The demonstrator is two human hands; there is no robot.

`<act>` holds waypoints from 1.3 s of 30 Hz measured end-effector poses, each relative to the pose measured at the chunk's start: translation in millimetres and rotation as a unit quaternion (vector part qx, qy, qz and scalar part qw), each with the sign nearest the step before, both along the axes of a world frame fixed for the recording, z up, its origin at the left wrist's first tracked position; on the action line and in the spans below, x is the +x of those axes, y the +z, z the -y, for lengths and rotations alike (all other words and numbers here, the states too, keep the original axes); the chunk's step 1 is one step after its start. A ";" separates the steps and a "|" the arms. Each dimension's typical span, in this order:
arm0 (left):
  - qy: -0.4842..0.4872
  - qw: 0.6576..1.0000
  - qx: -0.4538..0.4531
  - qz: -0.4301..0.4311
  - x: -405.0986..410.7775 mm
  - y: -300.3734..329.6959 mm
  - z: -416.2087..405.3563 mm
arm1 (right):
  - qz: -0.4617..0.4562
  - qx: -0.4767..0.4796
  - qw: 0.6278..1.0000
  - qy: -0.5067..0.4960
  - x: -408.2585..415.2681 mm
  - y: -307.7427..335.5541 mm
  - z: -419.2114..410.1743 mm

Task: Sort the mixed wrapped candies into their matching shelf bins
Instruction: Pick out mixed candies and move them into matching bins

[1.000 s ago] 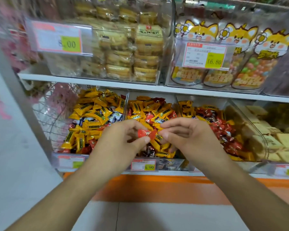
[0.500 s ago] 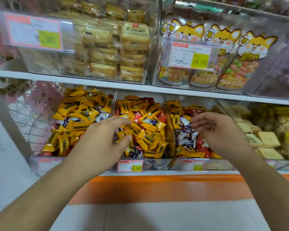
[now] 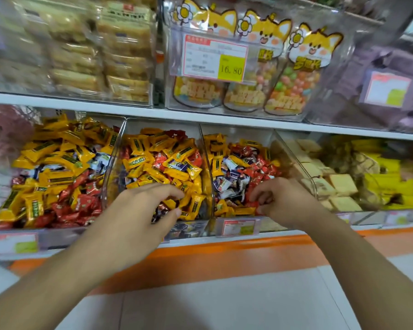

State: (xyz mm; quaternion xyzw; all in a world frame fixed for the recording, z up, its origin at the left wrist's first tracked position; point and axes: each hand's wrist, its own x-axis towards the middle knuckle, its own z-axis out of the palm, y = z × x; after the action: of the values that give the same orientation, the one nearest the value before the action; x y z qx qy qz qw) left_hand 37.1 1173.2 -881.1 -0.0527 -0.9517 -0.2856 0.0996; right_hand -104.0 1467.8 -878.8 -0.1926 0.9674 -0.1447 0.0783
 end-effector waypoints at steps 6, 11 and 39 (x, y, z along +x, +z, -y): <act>-0.010 1.000 0.014 0.006 1.8 -1.2 -1.4 | -0.045 -0.051 0.997 -0.042 -0.7 5.4 -2.6; -0.001 1.000 0.020 -0.003 3.7 -0.2 0.5 | -0.057 -0.122 0.987 -0.084 6.3 18.6 -1.0; 0.194 0.981 0.015 -0.006 22.3 32.3 91.5 | -0.041 -0.264 0.963 0.034 33.6 29.4 82.5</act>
State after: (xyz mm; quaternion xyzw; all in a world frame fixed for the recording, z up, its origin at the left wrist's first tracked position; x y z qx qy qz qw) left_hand 59.4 1081.7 -848.8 0.1325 -0.9388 -0.2749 0.1599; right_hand -70.4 1385.3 -849.4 -0.2451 0.8902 -0.3838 -0.0106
